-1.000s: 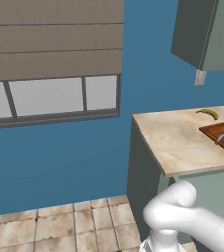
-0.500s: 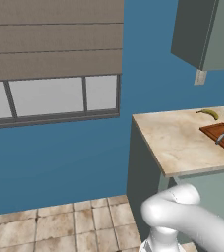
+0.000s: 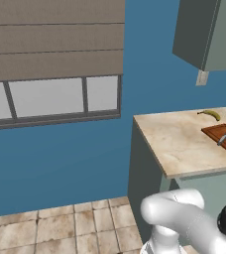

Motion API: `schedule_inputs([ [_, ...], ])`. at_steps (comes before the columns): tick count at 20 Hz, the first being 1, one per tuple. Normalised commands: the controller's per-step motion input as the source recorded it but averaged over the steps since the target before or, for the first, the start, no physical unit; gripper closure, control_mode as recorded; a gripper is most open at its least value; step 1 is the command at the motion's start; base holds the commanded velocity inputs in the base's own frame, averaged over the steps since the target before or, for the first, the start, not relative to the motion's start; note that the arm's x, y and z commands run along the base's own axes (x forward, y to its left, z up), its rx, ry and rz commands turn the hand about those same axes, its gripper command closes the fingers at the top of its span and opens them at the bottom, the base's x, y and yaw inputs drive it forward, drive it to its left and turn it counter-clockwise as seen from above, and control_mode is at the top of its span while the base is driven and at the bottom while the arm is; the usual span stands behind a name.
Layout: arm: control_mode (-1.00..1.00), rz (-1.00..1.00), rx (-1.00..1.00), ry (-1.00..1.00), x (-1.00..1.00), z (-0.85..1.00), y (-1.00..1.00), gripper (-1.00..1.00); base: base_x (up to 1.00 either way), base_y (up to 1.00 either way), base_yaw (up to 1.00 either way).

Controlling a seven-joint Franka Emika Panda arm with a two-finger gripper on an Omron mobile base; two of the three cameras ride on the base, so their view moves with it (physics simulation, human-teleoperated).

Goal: Open the drawer on the right and place the cutting tools on the cutting board.

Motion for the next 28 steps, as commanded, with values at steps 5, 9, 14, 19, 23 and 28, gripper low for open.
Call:
schedule_inputs([
  [5, -1.00, -0.23, -0.01, 0.15, 0.92, 0.41, 0.28, 1.00, 0.00, 0.00, 0.00],
  [9, -1.00, -0.23, -0.01, 0.16, 0.96, 0.31, 0.00, 1.00, 0.00, 0.00, 0.00],
  [14, -1.00, -0.22, -0.03, 0.12, 0.92, 0.26, 0.00, 1.00, 0.00, 0.00, 0.00],
  [19, -1.00, -0.17, -0.03, 0.08, 0.85, 0.17, -0.05, 1.00, 0.00, 0.00, 0.00],
  [23, -1.00, -0.11, -0.01, 0.03, 0.72, 0.05, -0.44, 1.00, 0.00, 0.00, 0.00],
  [28, -1.00, -0.07, 0.00, 0.01, 0.53, 0.00, -0.65, 1.00, 0.00, 0.00, 0.00],
])
